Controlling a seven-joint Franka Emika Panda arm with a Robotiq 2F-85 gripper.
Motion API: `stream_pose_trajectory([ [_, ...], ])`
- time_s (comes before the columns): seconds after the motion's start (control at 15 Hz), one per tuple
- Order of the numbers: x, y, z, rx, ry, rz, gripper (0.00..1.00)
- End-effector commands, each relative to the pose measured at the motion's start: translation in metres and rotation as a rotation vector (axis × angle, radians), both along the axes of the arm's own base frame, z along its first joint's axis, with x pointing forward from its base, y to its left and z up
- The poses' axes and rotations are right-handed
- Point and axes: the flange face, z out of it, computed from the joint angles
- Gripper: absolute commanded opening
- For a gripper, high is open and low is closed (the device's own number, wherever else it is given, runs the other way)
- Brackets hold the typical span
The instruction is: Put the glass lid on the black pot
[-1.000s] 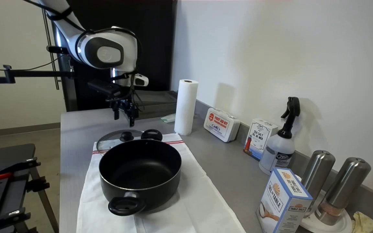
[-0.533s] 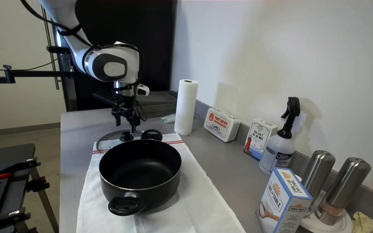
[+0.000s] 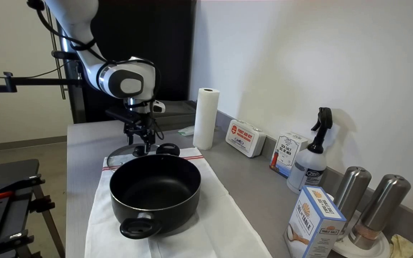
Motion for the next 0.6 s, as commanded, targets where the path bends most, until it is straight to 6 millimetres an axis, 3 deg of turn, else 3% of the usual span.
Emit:
stream_pose_trajectory([
  [0.0,0.009,0.006,-0.006,-0.005,-0.010,0.019,0.72],
  [0.13,0.011,0.005,-0.005,-0.004,-0.015,0.017,0.69],
  [0.53,0.013,0.002,0.004,-0.007,-0.034,0.013,0.25],
])
